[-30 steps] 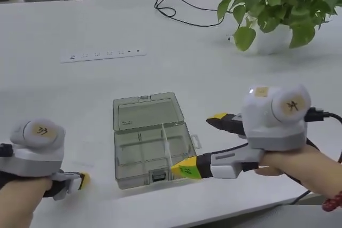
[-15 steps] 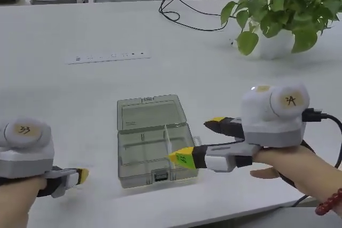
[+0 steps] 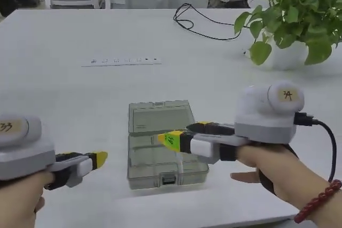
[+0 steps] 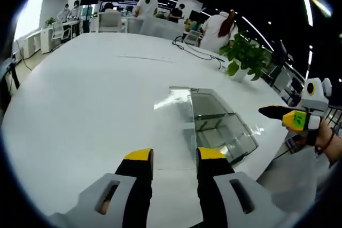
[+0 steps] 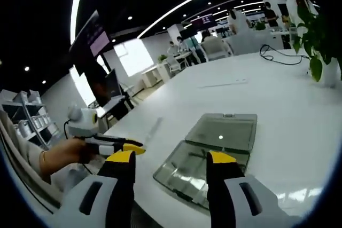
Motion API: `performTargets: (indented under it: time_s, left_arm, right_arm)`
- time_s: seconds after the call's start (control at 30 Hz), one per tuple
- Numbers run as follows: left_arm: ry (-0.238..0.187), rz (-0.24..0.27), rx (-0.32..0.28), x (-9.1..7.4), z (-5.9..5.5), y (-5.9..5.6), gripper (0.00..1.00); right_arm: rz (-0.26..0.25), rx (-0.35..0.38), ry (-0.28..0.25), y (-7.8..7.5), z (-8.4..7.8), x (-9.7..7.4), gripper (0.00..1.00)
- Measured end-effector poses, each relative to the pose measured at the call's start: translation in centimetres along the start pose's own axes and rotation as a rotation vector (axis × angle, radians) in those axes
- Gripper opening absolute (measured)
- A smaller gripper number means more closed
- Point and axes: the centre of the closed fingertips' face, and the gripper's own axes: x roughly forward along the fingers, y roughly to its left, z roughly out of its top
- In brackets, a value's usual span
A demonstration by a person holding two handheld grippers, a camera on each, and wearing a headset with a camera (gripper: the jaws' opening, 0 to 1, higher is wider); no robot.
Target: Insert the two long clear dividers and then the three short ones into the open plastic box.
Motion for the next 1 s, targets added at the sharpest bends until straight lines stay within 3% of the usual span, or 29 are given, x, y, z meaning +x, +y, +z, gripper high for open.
performTargets:
  time_s: [0.37,0.63,1.0]
  left_arm:
    - [-0.113,-0.103,0.029,-1.5,1.9,-3.1,0.3]
    - [-0.181,-0.165,0.046,-1.8,2.4,-4.6,0.3]
    - [-0.216,-0.227,0.058,-2.0,2.4,-5.8,0.3]
  right_arm:
    - [0.028,0.096,-0.06,2.5,0.7,2.2,0.41]
    - [0.052,0.113,-0.087,3.9,0.7,3.3,0.35]
    - [0.07,0.144,-0.125,5.1,1.0,4.5,0.24]
